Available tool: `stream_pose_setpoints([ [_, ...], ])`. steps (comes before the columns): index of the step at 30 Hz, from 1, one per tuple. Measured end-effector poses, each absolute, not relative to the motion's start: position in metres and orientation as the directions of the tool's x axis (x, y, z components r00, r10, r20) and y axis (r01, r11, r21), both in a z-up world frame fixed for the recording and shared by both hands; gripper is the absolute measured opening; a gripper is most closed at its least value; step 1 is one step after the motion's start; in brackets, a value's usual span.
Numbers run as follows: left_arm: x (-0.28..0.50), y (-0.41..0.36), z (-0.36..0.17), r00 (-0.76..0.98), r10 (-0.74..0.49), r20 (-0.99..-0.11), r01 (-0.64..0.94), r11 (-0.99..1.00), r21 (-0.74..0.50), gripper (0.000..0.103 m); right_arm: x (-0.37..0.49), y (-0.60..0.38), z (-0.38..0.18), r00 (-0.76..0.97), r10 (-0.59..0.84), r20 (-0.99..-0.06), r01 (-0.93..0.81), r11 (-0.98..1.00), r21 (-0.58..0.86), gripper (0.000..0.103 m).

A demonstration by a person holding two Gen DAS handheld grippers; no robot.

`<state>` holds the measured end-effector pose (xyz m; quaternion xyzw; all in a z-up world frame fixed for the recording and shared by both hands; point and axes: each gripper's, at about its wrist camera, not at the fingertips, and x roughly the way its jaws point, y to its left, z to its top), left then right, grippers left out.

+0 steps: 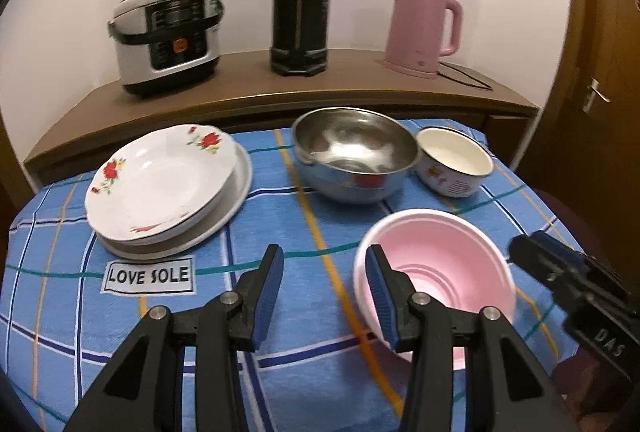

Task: Organize plates and bowls
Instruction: 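Close both grippers on the pink bowl's rim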

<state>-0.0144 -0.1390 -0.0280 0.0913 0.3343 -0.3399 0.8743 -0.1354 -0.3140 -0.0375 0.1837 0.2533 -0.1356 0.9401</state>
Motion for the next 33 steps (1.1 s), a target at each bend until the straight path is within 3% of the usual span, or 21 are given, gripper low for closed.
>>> stream_pose_setpoints([
  [5, -0.015, -0.145, -0.033, 0.5, -0.552, -0.667, 0.677, 0.729, -0.096, 0.046, -0.131, -0.313, -0.043, 0.824, -0.139, -0.55, 0.336, 0.9, 0.277, 0.027],
  [13, -0.016, -0.153, -0.042, 0.462, -0.551, -0.695, 0.69, 0.716, -0.109, 0.046, -0.127, -0.313, -0.051, 0.811, -0.097, -0.577, 0.32, 0.899, 0.299, 0.026],
  [16, -0.013, -0.157, -0.048, 0.435, -0.544, -0.717, 0.689, 0.714, -0.123, 0.033, -0.124, -0.313, -0.057, 0.8, -0.086, -0.594, 0.322, 0.896, 0.305, 0.026],
  [19, -0.013, -0.161, -0.055, 0.429, -0.518, -0.74, 0.685, 0.721, -0.108, 0.029, -0.122, -0.312, -0.06, 0.795, -0.075, -0.602, 0.322, 0.893, 0.314, 0.026],
  [22, -0.013, -0.164, -0.057, 0.419, -0.515, -0.748, 0.687, 0.718, -0.109, 0.019, -0.122, -0.311, -0.06, 0.796, -0.068, -0.601, 0.314, 0.896, 0.314, 0.026],
  [28, -0.012, -0.168, -0.06, 0.436, -0.482, -0.76, 0.672, 0.736, -0.081, 0.018, -0.12, -0.306, -0.06, 0.801, -0.051, -0.597, 0.292, 0.903, 0.314, 0.017],
  [33, -0.011, -0.168, -0.059, 0.431, -0.472, -0.769, 0.662, 0.745, -0.087, 0.017, -0.12, -0.308, -0.06, 0.805, -0.04, -0.592, 0.294, 0.894, 0.339, 0.016],
])
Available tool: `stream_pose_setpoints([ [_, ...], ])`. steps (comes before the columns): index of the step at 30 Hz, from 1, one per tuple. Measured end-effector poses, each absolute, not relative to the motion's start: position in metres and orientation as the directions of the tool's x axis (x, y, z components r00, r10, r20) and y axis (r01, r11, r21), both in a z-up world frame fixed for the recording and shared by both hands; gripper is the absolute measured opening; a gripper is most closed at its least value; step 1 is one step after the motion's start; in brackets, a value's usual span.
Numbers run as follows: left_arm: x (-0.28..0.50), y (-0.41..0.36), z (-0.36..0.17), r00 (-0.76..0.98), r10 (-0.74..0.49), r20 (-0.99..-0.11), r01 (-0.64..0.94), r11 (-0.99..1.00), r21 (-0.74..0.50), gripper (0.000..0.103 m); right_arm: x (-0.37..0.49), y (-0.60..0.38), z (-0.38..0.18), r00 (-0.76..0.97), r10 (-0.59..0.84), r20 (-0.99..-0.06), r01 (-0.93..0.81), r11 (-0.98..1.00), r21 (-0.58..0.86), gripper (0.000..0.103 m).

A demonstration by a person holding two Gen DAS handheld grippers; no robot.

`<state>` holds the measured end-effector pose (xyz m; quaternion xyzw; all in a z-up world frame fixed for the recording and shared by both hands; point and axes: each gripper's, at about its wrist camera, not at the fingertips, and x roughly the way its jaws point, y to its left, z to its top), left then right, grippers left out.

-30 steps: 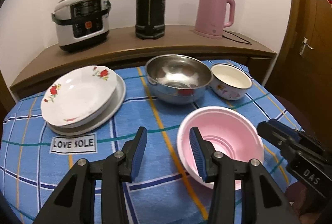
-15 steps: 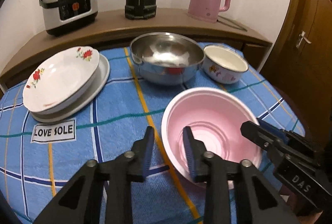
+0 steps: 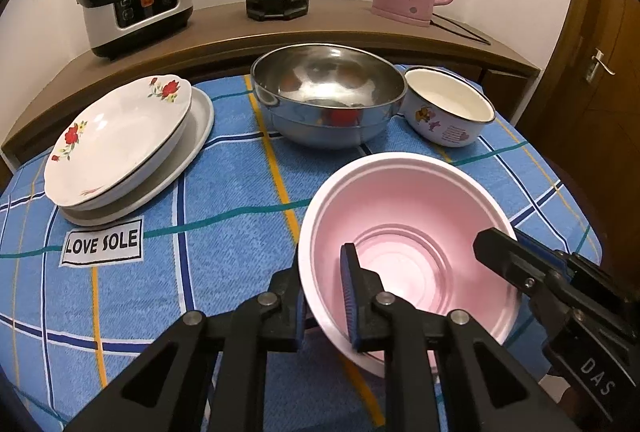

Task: Organize plates and bowls
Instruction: 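Close both grippers on the pink bowl's rim, then lift the pink bowl with both grippers and carry it over the steel bowl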

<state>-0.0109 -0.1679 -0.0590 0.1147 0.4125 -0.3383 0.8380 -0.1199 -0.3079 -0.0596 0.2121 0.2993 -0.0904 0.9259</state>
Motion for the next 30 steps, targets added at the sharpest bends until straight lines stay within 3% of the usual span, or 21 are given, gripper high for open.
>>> stream_pose_setpoints([
  [30, 0.008, -0.178, -0.011, 0.534, -0.491, -0.688, 0.654, 0.756, -0.032, 0.017, -0.098, -0.316, -0.009, 0.86, -0.078, -0.504, 0.275, 0.903, 0.33, 0.015],
])
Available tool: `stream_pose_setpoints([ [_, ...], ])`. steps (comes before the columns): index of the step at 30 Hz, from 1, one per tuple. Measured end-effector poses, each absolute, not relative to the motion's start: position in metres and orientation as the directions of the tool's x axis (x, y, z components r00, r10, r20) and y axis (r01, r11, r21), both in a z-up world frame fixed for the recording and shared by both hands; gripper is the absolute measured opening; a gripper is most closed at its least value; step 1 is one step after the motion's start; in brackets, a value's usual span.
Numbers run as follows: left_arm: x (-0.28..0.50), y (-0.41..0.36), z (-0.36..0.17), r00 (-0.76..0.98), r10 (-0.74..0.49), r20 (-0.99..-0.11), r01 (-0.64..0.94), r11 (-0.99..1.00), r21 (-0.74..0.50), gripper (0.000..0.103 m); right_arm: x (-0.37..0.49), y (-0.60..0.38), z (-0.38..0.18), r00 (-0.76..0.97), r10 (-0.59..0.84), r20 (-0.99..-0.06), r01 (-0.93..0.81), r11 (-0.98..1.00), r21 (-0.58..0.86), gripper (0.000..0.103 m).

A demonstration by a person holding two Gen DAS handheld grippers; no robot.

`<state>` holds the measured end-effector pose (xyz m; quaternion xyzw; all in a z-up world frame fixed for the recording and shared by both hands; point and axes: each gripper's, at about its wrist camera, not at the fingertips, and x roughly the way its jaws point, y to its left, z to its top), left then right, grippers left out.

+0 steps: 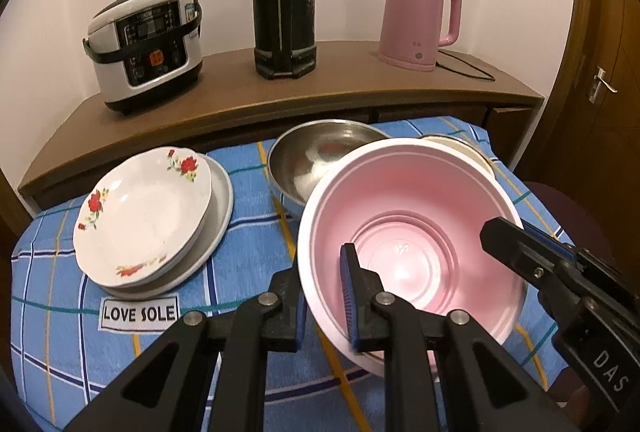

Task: Organize plates and bowls
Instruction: 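Lift the pink bowl with both grippers and carry it over the steel bowl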

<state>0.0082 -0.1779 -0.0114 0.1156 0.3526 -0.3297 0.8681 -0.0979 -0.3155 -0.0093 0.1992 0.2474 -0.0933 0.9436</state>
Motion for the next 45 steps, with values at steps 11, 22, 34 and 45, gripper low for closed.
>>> stream_pose_setpoints([
  [11, 0.03, -0.187, 0.014, 0.573, -0.504, -0.646, 0.646, 0.763, -0.022, 0.017, -0.08, -0.323, 0.015, 0.883, -0.098, -0.458, 0.263, 0.913, 0.311, 0.015],
  [22, 0.056, -0.195, 0.024, 0.593, -0.517, -0.617, 0.64, 0.768, -0.028, 0.017, -0.053, -0.329, 0.031, 0.902, -0.115, -0.417, 0.255, 0.921, 0.296, 0.015],
  [34, 0.091, -0.219, 0.013, 0.596, -0.495, -0.633, 0.636, 0.772, -0.006, 0.017, -0.017, -0.348, 0.02, 0.886, -0.131, -0.444, 0.292, 0.903, 0.316, 0.015],
  [45, 0.111, -0.232, -0.015, 0.564, -0.482, -0.671, 0.629, 0.777, -0.029, 0.017, 0.001, -0.355, -0.001, 0.851, -0.14, -0.506, 0.339, 0.883, 0.325, 0.015],
])
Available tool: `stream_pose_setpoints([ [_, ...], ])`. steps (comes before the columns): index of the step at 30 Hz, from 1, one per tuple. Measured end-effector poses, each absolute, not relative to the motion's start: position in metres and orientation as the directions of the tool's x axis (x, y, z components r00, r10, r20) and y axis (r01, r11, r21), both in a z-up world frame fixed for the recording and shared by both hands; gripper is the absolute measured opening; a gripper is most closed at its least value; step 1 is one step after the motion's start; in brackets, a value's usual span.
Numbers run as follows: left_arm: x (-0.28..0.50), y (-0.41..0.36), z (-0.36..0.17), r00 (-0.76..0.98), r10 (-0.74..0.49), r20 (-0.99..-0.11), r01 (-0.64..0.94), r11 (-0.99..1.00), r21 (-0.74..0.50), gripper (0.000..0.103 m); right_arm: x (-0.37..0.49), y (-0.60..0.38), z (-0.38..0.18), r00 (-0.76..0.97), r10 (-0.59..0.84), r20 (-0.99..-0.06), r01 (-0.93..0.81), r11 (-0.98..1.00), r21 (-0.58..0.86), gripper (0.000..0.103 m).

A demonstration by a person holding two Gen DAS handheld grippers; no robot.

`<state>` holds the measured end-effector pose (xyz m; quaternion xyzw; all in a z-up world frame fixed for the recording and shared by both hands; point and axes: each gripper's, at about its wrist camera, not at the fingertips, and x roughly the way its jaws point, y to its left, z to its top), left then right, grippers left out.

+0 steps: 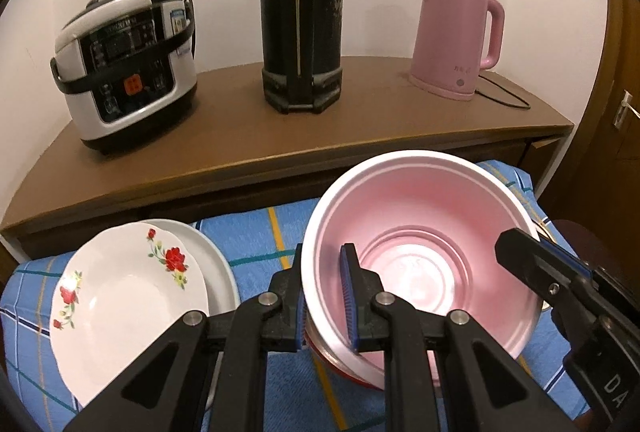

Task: Organize plates and bowls
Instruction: 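Lift the pink bowl with both grippers and carry it over the steel bowl, then lower the pink bowl into the steel bowl and open both grippers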

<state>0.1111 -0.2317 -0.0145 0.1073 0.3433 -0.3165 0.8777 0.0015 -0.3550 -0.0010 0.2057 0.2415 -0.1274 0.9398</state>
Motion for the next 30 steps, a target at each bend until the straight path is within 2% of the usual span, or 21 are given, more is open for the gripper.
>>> stream_pose_setpoints([
  [14, 0.119, -0.23, -0.026, 0.579, -0.443, -0.685, 0.603, 0.797, -0.005, 0.017, 0.015, -0.351, -0.018, 0.814, -0.14, -0.563, 0.365, 0.878, 0.309, 0.015],
  [24, 0.12, -0.237, -0.035, 0.6, -0.397, -0.694, 0.597, 0.8, 0.057, 0.018, 0.023, -0.353, -0.034, 0.772, -0.133, -0.621, 0.396, 0.866, 0.306, 0.014],
  [30, 0.119, -0.238, -0.038, 0.604, -0.404, -0.687, 0.605, 0.794, 0.065, 0.019, 0.024, -0.352, -0.036, 0.768, -0.161, -0.62, 0.409, 0.869, 0.28, 0.014],
])
